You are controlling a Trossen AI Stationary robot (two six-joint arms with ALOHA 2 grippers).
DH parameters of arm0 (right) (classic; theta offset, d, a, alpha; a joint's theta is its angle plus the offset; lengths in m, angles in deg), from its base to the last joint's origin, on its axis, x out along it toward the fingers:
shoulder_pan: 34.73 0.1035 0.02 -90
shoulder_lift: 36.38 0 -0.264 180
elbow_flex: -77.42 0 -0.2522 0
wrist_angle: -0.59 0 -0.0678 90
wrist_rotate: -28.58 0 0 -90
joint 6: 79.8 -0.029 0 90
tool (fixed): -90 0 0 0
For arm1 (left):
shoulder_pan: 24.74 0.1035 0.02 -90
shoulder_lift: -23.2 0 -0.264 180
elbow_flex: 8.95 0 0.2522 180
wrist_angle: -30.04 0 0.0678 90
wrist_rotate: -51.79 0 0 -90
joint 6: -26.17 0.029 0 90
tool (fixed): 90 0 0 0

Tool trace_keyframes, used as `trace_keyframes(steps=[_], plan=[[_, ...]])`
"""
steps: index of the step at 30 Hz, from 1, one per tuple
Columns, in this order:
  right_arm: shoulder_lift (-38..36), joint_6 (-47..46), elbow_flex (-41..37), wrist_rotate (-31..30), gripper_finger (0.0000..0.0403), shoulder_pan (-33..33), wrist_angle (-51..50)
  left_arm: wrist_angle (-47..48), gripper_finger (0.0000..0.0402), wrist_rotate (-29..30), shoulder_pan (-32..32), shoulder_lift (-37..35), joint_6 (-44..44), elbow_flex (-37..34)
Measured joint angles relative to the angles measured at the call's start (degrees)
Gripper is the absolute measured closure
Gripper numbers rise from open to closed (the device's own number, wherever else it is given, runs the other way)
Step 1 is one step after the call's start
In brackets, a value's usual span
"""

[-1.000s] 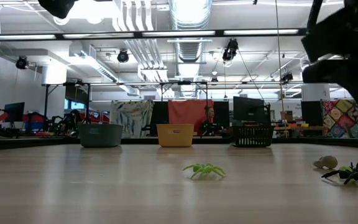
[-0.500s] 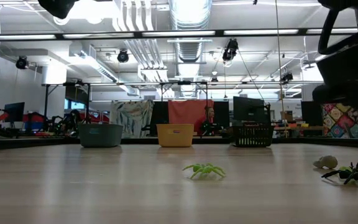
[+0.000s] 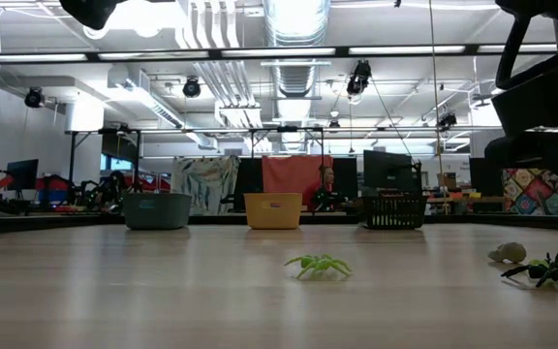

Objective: Sort Halloween decoration
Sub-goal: Put the white skull toy into the blue bin

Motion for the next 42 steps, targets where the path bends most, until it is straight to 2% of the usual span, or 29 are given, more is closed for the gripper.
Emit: trace_keyframes(steps=[5, 13, 19, 24, 32, 36, 42], plan=[[0.0, 0.0, 0.0, 0.0, 0.0339, 0.0, -0.1, 0.0, 0.0212, 0.0, 0.0, 0.0, 0.0, 0.0], [0.0, -0.8, 0.8, -0.3, 0.034, -0.1, -0.6, 0.0, 0.0212, 0.1, 0.0, 0.0, 0.0, 0.0], [-1.8, -1.8, 3.0, -1.5, 0.0341, -0.6, -0.9, 0.0, 0.0212, 5.7, -0.1, 0.0, 0.0, 0.0], [-4.3, -3.1, 3.8, -4.2, 0.0341, -1.9, 1.3, -0.2, 0.0212, 5.9, -0.2, -0.9, 0.4, 0.0], [-6.0, 2.0, 4.0, -6.1, 0.034, -7.5, 18.4, 0.6, 0.0212, 6.0, -1.9, -6.5, 4.9, 0.0], [-5.6, 8.3, 4.0, -6.1, 0.034, -11.5, 33.0, 3.3, 0.0212, 6.0, -2.8, -10.6, 6.2, 0.0], [-3.0, 15.8, 4.0, -6.0, 0.034, -19.0, 57.0, 12.3, 0.0212, 6.0, -3.1, -14.6, 4.6, 0.0]])
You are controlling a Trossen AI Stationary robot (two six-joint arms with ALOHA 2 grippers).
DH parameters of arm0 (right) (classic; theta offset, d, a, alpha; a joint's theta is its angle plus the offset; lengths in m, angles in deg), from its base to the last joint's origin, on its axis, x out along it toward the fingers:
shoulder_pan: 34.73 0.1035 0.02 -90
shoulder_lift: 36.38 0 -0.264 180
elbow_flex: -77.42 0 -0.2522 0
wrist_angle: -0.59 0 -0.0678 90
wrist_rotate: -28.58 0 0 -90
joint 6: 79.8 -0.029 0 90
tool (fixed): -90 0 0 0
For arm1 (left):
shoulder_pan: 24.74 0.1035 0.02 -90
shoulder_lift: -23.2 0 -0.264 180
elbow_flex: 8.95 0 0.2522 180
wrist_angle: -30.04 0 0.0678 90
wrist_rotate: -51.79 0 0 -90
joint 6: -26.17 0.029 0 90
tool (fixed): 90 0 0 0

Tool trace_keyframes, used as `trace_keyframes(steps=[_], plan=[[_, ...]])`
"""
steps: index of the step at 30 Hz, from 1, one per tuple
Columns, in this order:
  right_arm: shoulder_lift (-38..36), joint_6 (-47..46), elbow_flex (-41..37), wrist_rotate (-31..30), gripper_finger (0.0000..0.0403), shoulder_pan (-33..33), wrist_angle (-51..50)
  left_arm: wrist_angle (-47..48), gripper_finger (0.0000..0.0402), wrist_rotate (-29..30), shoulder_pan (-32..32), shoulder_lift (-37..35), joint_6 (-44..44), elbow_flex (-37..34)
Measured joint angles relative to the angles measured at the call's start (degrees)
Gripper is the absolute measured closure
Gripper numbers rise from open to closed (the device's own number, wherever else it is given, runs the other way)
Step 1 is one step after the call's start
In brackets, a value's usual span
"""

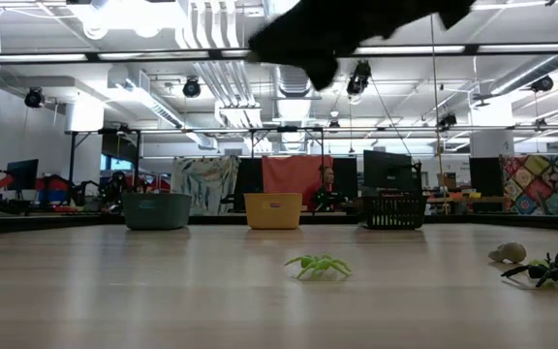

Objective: Sort Halloween decoration
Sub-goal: Put the white skull toy into the blue bin

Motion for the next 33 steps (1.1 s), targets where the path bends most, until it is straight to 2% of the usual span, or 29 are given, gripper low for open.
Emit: trace_keyframes(steps=[5, 12, 25, 33], plan=[[4.1, 2.2, 1.7, 0.0, 0.034, -6.8, 13.6, 7.0, 0.0212, 2.1, -0.4, -2.8, -4.0, 0.0], [13.8, 3.1, 12.8, 0.0, 0.034, -15.5, 15.2, 8.8, 0.0212, 3.5, -1.6, -8.6, -2.0, 0.0], [34.8, 0.5, 38.0, 0.1, 0.034, -26.0, 12.4, 13.2, 0.0212, 3.5, -2.0, -17.1, -0.6, 0.0], [41.0, -0.6, 50.0, 4.6, 0.0341, -27.5, -1.4, 16.2, 0.0212, 3.5, -2.1, -17.6, -1.4, 0.0]])
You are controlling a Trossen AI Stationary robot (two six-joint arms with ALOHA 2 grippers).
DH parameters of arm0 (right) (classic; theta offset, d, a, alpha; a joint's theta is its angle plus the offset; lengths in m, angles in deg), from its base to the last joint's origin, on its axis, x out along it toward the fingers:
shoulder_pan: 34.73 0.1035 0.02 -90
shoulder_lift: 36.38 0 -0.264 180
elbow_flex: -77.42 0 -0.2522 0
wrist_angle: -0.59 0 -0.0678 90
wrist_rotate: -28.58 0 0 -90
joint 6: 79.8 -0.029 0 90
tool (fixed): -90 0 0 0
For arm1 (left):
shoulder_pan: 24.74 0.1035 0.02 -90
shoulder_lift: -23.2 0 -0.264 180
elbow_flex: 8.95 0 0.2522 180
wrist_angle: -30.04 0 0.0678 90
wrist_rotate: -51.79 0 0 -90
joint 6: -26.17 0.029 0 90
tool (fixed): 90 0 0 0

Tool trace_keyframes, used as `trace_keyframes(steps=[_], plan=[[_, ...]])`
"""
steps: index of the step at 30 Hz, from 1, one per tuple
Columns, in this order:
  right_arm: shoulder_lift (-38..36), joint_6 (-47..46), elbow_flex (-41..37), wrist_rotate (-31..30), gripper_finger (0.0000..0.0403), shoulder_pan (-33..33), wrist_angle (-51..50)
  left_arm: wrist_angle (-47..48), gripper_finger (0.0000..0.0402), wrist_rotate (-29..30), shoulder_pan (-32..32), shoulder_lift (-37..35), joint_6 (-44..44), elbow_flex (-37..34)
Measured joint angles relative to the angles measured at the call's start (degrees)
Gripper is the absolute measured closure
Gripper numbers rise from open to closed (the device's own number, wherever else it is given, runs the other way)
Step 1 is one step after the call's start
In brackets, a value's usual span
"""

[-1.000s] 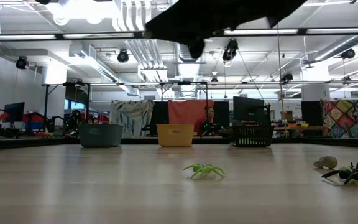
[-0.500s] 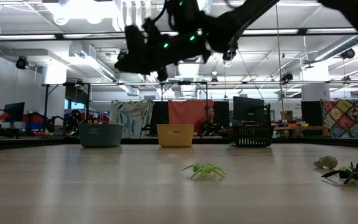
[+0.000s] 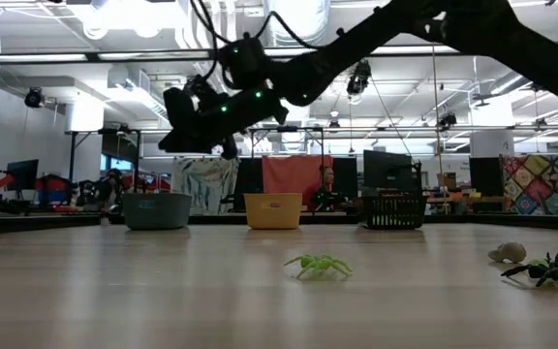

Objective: Sort Halloween decoration
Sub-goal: Put the white skull toy into the blue bin

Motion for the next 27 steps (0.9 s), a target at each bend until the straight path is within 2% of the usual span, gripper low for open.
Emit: trace_keyframes(steps=[3, 5, 14, 19, 22, 27], plan=[[0.2, 1.4, 3.1, 0.3, 0.0349, 0.3, -6.6, 3.1, 0.0212, 0.0, 0.0, 0.0, -2.3, 0.0], [0.1, 2.4, 4.9, 0.3, 0.0356, 0.6, -11.9, 7.0, 0.0212, 0.0, 0.0, 0.0, -6.9, 0.0], [-7.6, 4.0, 6.1, 0.1, 0.0376, 1.8, -35.2, 31.7, 0.0212, 0.3, 0.3, 2.1, -43.5, 0.0], [-12.2, 4.3, 5.9, -0.2, 0.0376, 3.0, -45.9, 38.3, 0.0212, -1.6, 2.6, 3.5, -54.7, 0.0], [-14.9, 4.4, 5.8, 0.0, 0.0376, 4.3, -50.7, 39.9, 0.0212, -5.6, 6.5, 4.2, -57.1, 0.0], [-18.1, 4.5, 5.6, -0.1, 0.0376, 6.8, -57.8, 44.2, 0.0226, -17.3, 17.0, 5.3, -57.3, 0.5]])
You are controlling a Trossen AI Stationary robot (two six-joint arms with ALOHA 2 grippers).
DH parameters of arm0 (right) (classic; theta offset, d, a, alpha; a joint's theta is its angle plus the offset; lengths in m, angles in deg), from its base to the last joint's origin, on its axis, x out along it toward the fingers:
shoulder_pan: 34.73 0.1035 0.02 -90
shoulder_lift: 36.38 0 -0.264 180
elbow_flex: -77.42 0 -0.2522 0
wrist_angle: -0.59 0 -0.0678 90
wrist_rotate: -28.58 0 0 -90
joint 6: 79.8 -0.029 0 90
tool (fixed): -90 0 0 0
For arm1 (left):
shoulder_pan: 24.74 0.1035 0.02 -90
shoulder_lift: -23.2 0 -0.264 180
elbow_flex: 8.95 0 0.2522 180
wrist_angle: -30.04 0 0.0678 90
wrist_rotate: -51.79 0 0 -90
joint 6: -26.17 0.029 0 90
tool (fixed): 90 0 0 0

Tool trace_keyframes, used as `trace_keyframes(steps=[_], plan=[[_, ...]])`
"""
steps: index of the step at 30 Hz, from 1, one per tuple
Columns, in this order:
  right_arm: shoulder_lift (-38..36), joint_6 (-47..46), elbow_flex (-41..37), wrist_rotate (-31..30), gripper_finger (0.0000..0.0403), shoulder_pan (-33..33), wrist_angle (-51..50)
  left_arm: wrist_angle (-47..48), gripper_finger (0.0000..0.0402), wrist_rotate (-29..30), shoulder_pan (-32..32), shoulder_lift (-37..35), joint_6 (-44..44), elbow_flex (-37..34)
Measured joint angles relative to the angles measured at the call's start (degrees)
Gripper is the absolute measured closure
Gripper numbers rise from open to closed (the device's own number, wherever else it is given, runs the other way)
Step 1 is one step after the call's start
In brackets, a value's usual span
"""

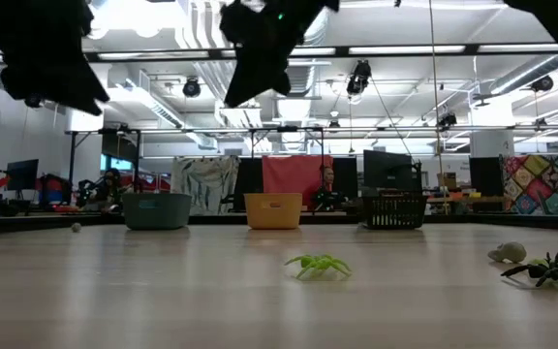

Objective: Sort Halloween decoration
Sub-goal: Put the white skull toy into the blue bin

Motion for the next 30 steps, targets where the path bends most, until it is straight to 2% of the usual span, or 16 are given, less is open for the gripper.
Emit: trace_keyframes(steps=[5, 10, 19, 27, 30], plan=[[-2.8, 0.5, -0.6, 0.1, 0.0376, 2.8, -4.1, 9.8, 0.0251, -9.8, 12.3, 2.6, -0.1, 1.7], [-4.0, 0.7, -1.0, -0.1, 0.0376, 4.6, -5.4, 17.5, 0.0272, -15.3, 22.5, 5.6, 1.4, 2.2], [-4.6, 1.9, -1.2, 0.0, 0.0376, 5.8, -5.8, 18.1, 0.0301, -16.4, 33.0, 10.9, 10.1, 2.2], [-4.6, 1.8, -2.6, -0.1, 0.0376, 5.8, -5.8, 12.2, 0.033, -16.6, 39.0, 14.0, 16.9, 1.8], [-4.6, 1.5, -3.6, 0.0, 0.0376, 5.8, -5.8, 11.3, 0.0339, -18.6, 41.2, 14.4, 19.9, 1.8]])
